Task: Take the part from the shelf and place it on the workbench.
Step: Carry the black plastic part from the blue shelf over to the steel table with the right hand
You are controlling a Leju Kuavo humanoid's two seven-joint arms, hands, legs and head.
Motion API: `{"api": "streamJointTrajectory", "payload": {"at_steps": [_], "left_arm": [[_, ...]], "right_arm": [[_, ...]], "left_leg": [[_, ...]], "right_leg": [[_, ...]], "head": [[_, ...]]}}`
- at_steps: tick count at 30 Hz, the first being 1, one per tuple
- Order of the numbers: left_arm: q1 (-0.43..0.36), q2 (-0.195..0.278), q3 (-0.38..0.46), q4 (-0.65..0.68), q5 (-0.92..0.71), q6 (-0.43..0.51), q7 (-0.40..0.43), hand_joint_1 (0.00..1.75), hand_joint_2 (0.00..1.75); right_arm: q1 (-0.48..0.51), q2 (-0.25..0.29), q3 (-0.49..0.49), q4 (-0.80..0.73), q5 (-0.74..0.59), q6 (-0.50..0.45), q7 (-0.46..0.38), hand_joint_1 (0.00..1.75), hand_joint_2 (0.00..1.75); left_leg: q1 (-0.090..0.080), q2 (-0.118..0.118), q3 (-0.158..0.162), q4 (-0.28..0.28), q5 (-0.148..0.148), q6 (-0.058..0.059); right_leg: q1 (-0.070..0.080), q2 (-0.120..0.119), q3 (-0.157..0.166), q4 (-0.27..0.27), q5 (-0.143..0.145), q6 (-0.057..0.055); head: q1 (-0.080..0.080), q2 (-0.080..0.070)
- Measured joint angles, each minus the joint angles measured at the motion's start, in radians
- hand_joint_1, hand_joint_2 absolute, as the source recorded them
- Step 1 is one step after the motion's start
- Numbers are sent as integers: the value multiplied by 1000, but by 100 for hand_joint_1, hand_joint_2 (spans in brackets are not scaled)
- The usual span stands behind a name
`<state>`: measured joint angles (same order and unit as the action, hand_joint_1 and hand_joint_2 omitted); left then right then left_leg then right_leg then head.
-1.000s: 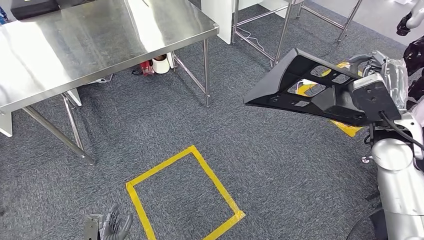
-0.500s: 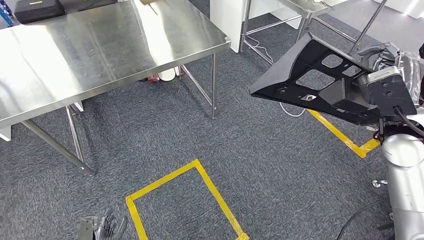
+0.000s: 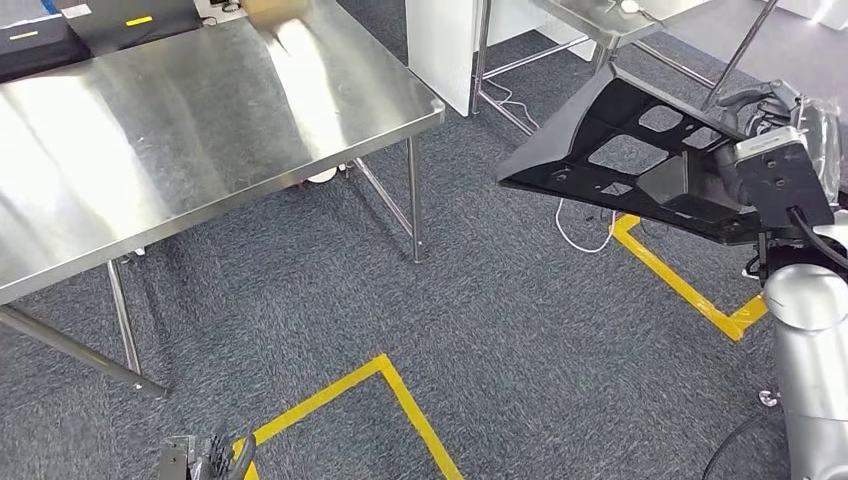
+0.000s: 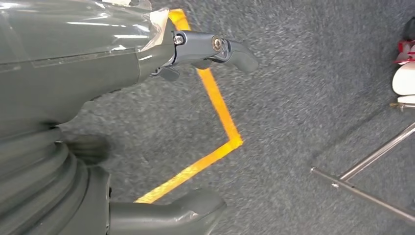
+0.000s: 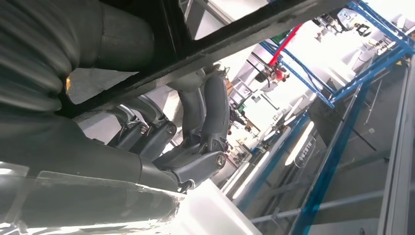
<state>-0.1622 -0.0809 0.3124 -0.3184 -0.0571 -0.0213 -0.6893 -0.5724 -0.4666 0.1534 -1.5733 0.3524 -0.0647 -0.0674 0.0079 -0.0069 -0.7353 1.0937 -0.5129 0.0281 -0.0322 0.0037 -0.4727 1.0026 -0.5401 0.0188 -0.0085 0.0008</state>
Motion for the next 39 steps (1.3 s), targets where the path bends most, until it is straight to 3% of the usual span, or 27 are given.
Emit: {"api": "streamJointTrajectory", "payload": {"at_steps": [1, 2, 3, 5, 7, 9, 11, 12, 13, 15, 16, 17, 19, 21, 23, 25, 26, 27, 28, 30, 32, 34, 36, 37, 39], "left_arm": [[2, 2, 3, 4, 4, -3, 0, 0, 175], [2, 3, 7, 7, 9, -6, 0, 0, 175], [0, 5, 11, 9, 13, -8, 0, 0, 175], [-10, 7, 17, 9, 18, -8, 0, 0, 175], [-17, 9, 21, 9, 21, -8, 0, 0, 175], [-18, 9, 24, 10, 24, -8, 0, 0, 175], [-13, 5, 27, 13, 25, -8, 0, 0, 175], [-10, 3, 28, 15, 25, -8, 0, 0, 175], [-7, 0, 29, 16, 26, -8, 0, 0, 175], [-6, -3, 33, 17, 27, -8, 0, 0, 175], [-6, -3, 35, 17, 28, -8, 0, 0, 175], [-6, -3, 37, 17, 29, -8, 0, 0, 175], [-7, -2, 39, 17, 30, -8, 0, 0, 175], [-9, 0, 40, 17, 32, -9, 0, 0, 175], [-12, 2, 41, 16, 32, -9, 0, 0, 175], [-13, 2, 42, 16, 32, -9, 0, 0, 175], [-12, 2, 42, 17, 32, -9, 0, 0, 175], [-12, 2, 42, 17, 32, -9, 0, 0, 175], [-12, 3, 43, 17, 32, -9, 0, 0, 175], [-13, 4, 44, 16, 32, -9, 0, 0, 175], [-15, 5, 45, 16, 32, -9, 0, 0, 175], [-16, 5, 45, 16, 32, -9, 0, 0, 175], [-17, 4, 45, 16, 33, -9, 0, 0, 175], [-18, 4, 45, 16, 33, -9, 0, 0, 175], [-20, 5, 46, 15, 36, -9, 0, 0, 175]], "right_arm": [[5, 1, 0, -1, -2, -1, 1, 175, 175], [9, 0, 0, -3, -4, -2, 2, 175, 175], [9, -1, -2, -5, -5, -4, 3, 175, 175], [8, -4, -7, -12, -6, -6, 4, 175, 175], [6, -5, -8, -17, -6, -7, 4, 175, 175], [9, -5, -8, -16, -6, -7, 4, 175, 175], [18, -5, -7, -12, -12, -3, 4, 175, 175], [22, -6, -7, -11, -17, -1, 4, 175, 175], [22, -9, -8, -11, -21, 0, 4, 175, 175], [17, -15, -11, -11, -28, 1, 3, 175, 175], [13, -18, -13, -11, -30, 1, 3, 175, 175], [10, -19, -15, -12, -31, 2, 3, 175, 175], [4, -20, -17, -14, -33, 3, 2, 175, 175], [-5, -20, -18, -18, -34, 3, 2, 175, 175], [-11, -20, -19, -21, -34, 3, 2, 175, 175], [-14, -20, -19, -22, -35, 3, 1, 175, 175], [-14, -20, -19, -22, -35, 3, 1, 175, 175], [-14, -19, -18, -22, -35, 4, 1, 175, 175], [-14, -19, -18, -22, -35, 4, 1, 175, 175], [-15, -19, -19, -22, -35, 4, 1, 175, 175], [-19, -20, -19, -23, -35, 4, 1, 175, 175], [-22, -20, -20, -23, -35, 4, 1, 175, 175], [-22, -21, -22, -24, -35, 4, 1, 175, 175], [-23, -21, -22, -25, -35, 4, 1, 175, 175], [-26, -23, -23, -24, -35, 4, 2, 175, 175]], "left_leg": [[-4, -2, 7, -41, 92, 9], [-12, -5, 12, -63, 164, 15], [-20, -7, 16, -68, 192, 20], [-31, -12, 35, -83, 183, 30], [-28, -17, 74, -123, 177, 41], [-23, -19, 108, -150, 165, 50], [-20, -23, 135, -158, 147, 51], [-19, -26, 146, -158, 138, 48], [-18, -30, 155, -155, 128, 44], [-17, -37, 161, -137, 106, 32], [-17, -41, 159, -124, 93, 25], [-19, -43, 155, -112, 81, 18], [-20, -45, 152, -101, 66, 8], [-17, -34, 148, -83, 51, -3], [-11, -14, 111, 2, 5, -17], [-3, -4, 38, 138, -50, -29], [1, -2, 8, 183, -58, -32], [5, 0, -7, 194, -48, -35], [9, 1, -1, 165, -18, -36], [14, 5, 57, 31, 58, -38], [12, 5, 104, -67, 93, -33], [2, 1, 112, -82, 90, -21], [-3, -1, 118, -89, 94, -1], [-4, -2, 121, -93, 97, 9], [-6, -2, 126, -97, 98, 24]], "right_leg": [[0, 3, 15, -2, -15, 6], [2, 6, 23, -4, -26, 14], [1, 8, 31, -9, -32, 23], [-3, 6, 41, -27, -42, 35], [-8, 1, 22, 14, -60, 35], [-9, -1, -63, 148, -89, 36], [-9, 0, -153, 250, -86, 51], [-10, -1, -178, 250, -57, 64], [-13, -1, -186, 208, -9, 78], [-16, -2, -174, 75, 98, 98], [-16, -2, -166, 26, 130, 93], [-14, -2, -162, 0, 143, 82], [-12, 0, -160, -2, 137, 50], [-17, 0, -155, -1, 132, 32], [-21, -2, -145, -3, 128, 18], [-20, -3, -138, -3, 123, 9], [-20, -3, -136, -2, 121, 7], [-20, -3, -134, -2, 119, 6], [-21, -3, -131, -2, 117, 8], [-23, -2, -122, -2, 111, 16], [-18, -2, -117, -2, 105, 28], [-11, -2, -114, -7, 103, 42], [-12, -4, -118, -3, 97, 53], [-13, -4, -129, 21, 84, 53], [-13, -4, -183, 134, 35, 43]], "head": [[2, 0], [5, 0], [6, 0], [2, 0], [-1, 0], [0, 0], [1, 0], [1, 0], [1, 0], [3, 0], [4, 0], [4, 0], [1, 0], [-1, 0], [-3, 0], [-5, 0], [-5, 0], [-6, 0], [-6, 0], [-6, 0], [-5, 0], [-4, 0], [-3, 0], [-2, 0], [1, 0]]}}
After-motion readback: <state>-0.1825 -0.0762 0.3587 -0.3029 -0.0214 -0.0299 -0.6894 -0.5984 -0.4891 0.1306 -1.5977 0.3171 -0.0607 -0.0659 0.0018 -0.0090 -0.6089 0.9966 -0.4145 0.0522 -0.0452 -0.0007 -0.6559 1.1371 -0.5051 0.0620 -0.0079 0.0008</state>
